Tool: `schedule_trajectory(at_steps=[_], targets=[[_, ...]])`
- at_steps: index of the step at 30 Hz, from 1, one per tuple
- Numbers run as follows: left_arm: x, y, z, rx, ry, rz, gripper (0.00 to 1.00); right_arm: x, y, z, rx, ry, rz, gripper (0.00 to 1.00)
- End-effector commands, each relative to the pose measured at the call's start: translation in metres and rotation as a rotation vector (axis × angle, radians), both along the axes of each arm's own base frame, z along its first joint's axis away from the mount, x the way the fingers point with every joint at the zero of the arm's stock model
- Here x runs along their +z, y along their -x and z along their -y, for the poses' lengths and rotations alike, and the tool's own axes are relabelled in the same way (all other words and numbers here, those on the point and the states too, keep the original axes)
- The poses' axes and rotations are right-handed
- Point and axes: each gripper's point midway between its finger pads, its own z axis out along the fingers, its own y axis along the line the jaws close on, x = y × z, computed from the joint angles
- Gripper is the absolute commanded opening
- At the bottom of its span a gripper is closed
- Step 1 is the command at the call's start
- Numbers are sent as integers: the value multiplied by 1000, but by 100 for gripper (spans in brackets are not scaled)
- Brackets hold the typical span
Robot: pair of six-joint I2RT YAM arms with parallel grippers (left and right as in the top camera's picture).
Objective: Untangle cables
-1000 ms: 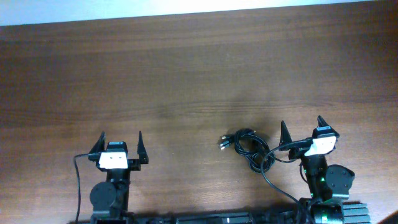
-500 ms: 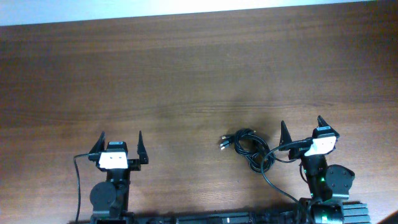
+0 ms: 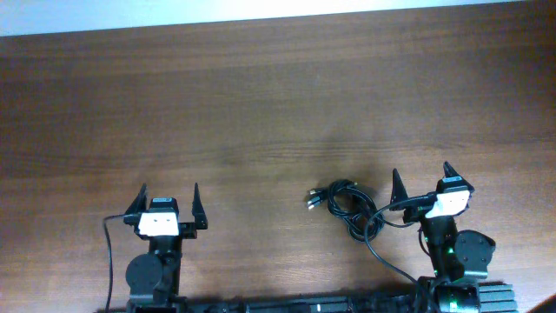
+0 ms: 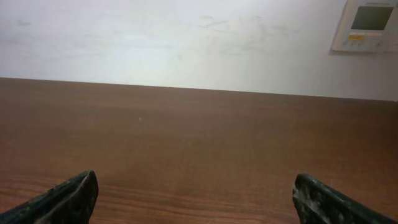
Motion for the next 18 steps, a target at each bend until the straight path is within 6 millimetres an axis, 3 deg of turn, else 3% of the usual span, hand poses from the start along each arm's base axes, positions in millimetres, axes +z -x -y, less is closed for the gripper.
schedule_trajectory(at_steps=[1,18], targets=[[0,1,3,-18,-12,0,99,-2,0,-3,13,5,-4,99],[0,1,3,-18,-12,0,99,-3,0,-3,13,5,-6,99]])
